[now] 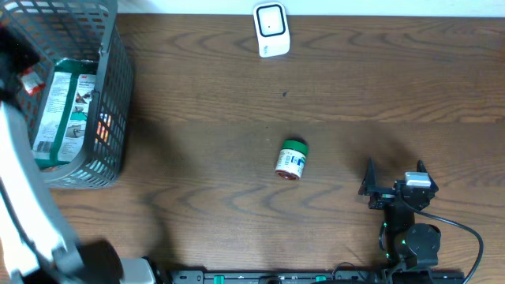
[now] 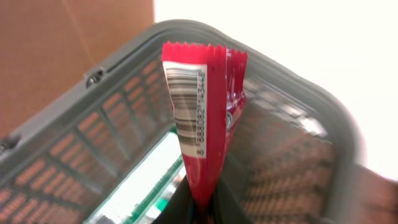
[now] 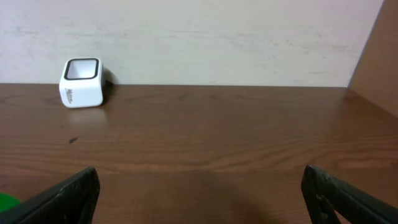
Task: Scan the item barcode
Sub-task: 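Reach the left gripper into the basket and grasp the red tube, then carry the red tube with the left gripper beside the jar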
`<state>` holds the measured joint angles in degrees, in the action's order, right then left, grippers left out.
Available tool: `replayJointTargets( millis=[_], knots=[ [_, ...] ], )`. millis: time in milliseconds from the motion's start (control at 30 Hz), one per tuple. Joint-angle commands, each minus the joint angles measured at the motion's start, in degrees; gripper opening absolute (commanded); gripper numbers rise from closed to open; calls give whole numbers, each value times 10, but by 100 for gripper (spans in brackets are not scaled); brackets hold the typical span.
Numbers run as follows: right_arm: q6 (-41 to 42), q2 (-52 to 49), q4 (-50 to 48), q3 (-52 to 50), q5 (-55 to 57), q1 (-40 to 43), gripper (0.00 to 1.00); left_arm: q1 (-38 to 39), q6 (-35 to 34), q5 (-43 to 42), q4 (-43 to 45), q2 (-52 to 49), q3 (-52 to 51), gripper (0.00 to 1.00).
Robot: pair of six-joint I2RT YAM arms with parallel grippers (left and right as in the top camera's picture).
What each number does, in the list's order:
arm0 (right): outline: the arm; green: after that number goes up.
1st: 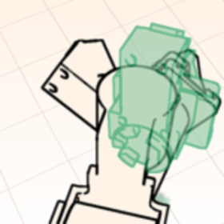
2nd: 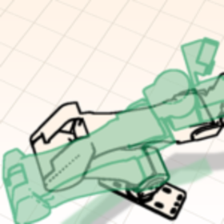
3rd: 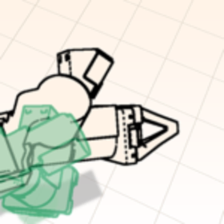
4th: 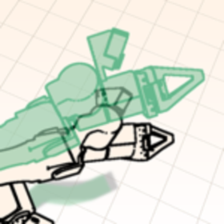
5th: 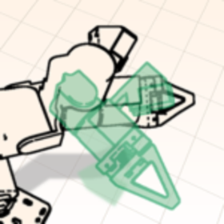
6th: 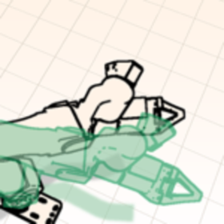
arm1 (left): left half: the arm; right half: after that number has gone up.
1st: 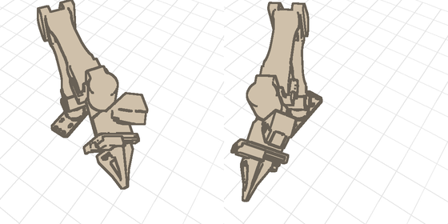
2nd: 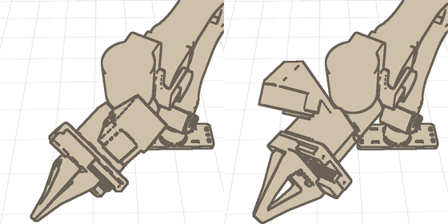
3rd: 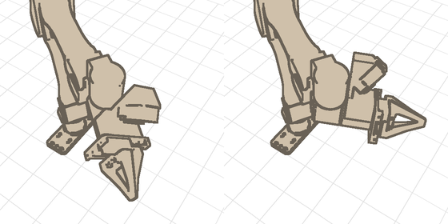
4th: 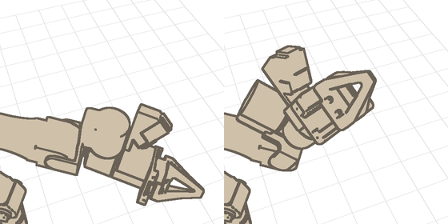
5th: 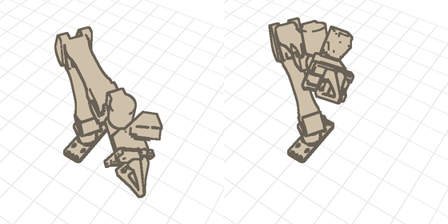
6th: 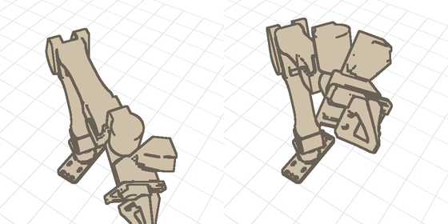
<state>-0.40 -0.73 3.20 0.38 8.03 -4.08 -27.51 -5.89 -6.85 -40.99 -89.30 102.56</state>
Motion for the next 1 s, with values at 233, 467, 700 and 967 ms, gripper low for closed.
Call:
replayJointTargets(
  millis=[233,467,700,967],
  knots=[
    [8,0,1,-1,7,7,99,175,-54,-81,-206,48,-21,8],
    [8,0,1,-1,7,7,99,345,-56,-75,-173,-5,-162,7],
    [8,0,1,-1,7,7,99,481,-93,-76,-76,-129,-259,7],
    [8,0,1,-1,7,7,99,568,-122,-77,5,-233,-259,7]
  ],
)
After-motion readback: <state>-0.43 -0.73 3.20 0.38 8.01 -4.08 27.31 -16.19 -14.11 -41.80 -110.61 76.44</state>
